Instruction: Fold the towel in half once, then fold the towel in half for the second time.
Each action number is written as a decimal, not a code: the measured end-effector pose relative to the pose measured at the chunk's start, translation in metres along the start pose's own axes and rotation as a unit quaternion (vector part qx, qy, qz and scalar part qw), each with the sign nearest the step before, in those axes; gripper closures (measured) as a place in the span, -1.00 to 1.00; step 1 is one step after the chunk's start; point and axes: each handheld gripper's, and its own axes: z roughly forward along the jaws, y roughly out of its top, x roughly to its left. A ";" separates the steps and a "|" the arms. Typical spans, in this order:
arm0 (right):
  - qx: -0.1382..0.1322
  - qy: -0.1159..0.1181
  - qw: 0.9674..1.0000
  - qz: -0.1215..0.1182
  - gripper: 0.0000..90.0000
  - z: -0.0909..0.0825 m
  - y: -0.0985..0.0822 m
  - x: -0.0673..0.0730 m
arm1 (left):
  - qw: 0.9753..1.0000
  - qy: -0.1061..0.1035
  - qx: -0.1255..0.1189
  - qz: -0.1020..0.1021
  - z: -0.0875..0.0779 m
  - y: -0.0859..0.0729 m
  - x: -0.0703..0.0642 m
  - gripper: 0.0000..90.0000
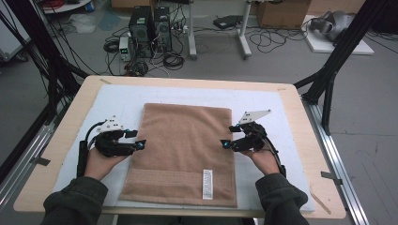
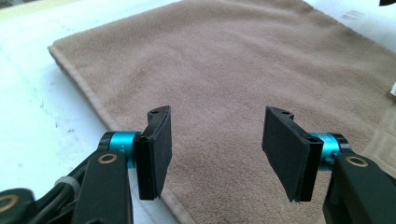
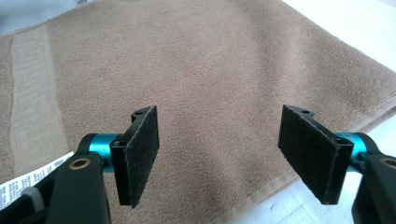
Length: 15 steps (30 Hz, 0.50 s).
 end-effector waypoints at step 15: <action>0.015 -0.028 0.999 0.010 -0.35 0.006 0.028 -0.030 | 0.999 0.042 -0.013 -0.010 0.002 0.030 0.029 -0.06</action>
